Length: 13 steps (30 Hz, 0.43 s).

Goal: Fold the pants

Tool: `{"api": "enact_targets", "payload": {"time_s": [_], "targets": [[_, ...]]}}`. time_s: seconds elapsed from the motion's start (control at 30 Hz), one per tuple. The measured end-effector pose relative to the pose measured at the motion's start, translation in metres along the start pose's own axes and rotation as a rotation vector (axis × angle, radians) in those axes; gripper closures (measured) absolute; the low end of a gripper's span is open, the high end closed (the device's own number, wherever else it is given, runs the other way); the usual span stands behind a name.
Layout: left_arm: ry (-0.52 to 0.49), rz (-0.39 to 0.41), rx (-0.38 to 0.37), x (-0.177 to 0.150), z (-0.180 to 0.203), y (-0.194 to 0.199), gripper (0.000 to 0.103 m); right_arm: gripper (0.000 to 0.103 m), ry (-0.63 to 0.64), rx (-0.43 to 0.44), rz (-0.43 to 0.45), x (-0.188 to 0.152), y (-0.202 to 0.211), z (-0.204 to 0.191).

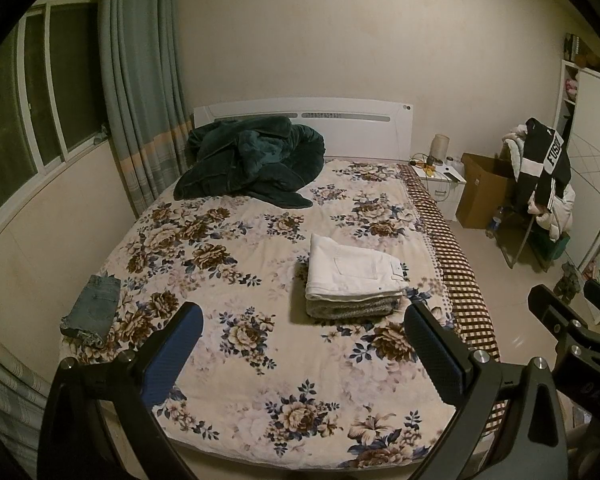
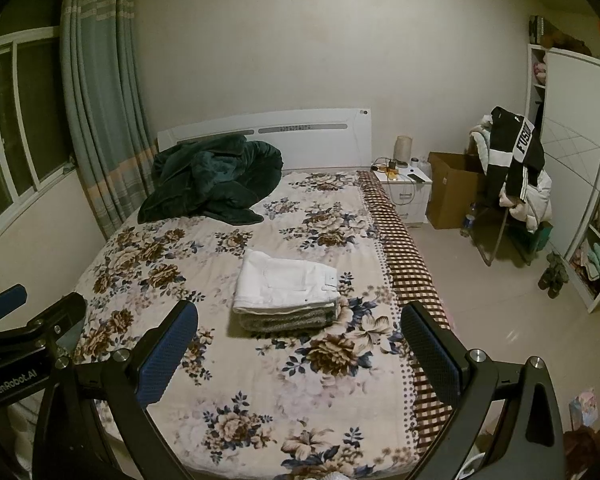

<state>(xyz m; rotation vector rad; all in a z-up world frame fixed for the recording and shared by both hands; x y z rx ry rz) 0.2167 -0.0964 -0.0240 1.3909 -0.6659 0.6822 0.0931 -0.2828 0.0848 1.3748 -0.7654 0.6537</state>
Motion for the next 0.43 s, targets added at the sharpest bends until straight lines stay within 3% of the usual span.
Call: {"api": "enact_targets", "payload": {"time_s": [0.43], "targets": [[0.005,0.007,0.005,0.0056,-0.0071,0.0037,0.000,0.000,-0.001,-0.003,0.001,-0.0026,-0.0001,-0.0017]]}}
Point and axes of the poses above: each gripper's, at about its wrist camera, not at the fingertips, and y roughly against the way its jaws point, z to its right, x to its top, the point moved 1 cm from there along -y, roughly the way its jaws point, and after that the axes turned 7 degrees about y, right-handed, at the moved point
